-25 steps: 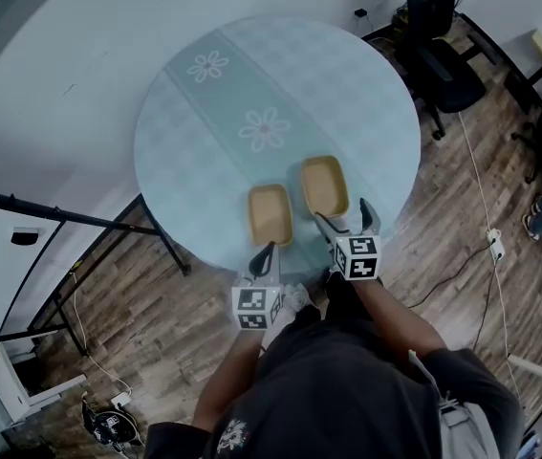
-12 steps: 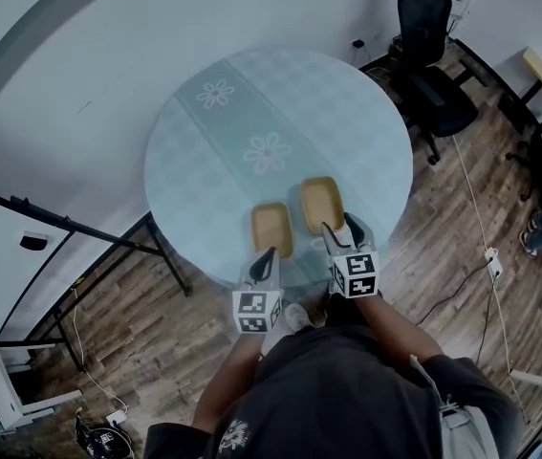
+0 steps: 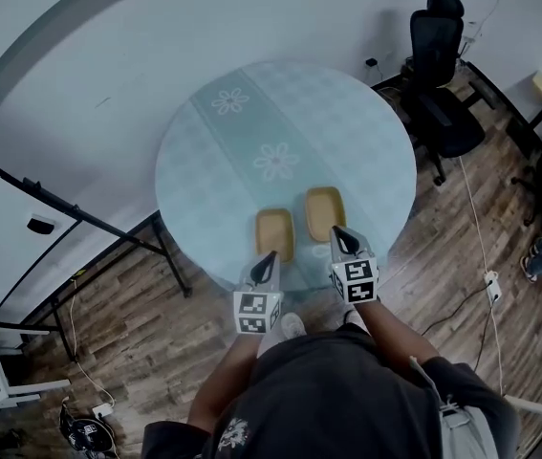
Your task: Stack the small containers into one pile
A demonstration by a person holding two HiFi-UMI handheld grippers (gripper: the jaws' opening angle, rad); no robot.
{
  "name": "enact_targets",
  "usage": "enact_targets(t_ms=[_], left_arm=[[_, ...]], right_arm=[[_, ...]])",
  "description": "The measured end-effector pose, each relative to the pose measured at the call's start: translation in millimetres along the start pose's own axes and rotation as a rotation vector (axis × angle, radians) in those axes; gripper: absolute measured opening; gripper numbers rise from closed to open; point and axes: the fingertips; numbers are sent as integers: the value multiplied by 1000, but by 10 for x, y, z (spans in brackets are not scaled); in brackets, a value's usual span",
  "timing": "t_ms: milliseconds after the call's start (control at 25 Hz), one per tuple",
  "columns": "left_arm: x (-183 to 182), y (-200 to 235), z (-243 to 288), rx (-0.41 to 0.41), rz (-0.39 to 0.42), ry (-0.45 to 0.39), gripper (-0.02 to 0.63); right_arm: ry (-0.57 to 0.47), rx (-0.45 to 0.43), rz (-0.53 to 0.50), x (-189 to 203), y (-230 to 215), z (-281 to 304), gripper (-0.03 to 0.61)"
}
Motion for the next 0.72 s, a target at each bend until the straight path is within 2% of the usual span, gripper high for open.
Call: enact_targets(t_ms=[160, 360, 720], left_arm=[[50, -44, 9, -37, 17, 12, 6], [184, -136, 31, -102, -25, 31, 6], [407, -153, 134, -166, -78, 100, 8]], right_arm=[[-28, -49, -30, -102, -30, -8, 2], [-37, -109, -39, -76, -89, -70, 2], [-11, -189, -60, 112, -122, -55, 2]])
Point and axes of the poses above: the fingertips, and each gripper's own axes: z forward along the fingers, y to its left, x out of its underside, and after that the axes turned 11 degrees about -z, right-handed
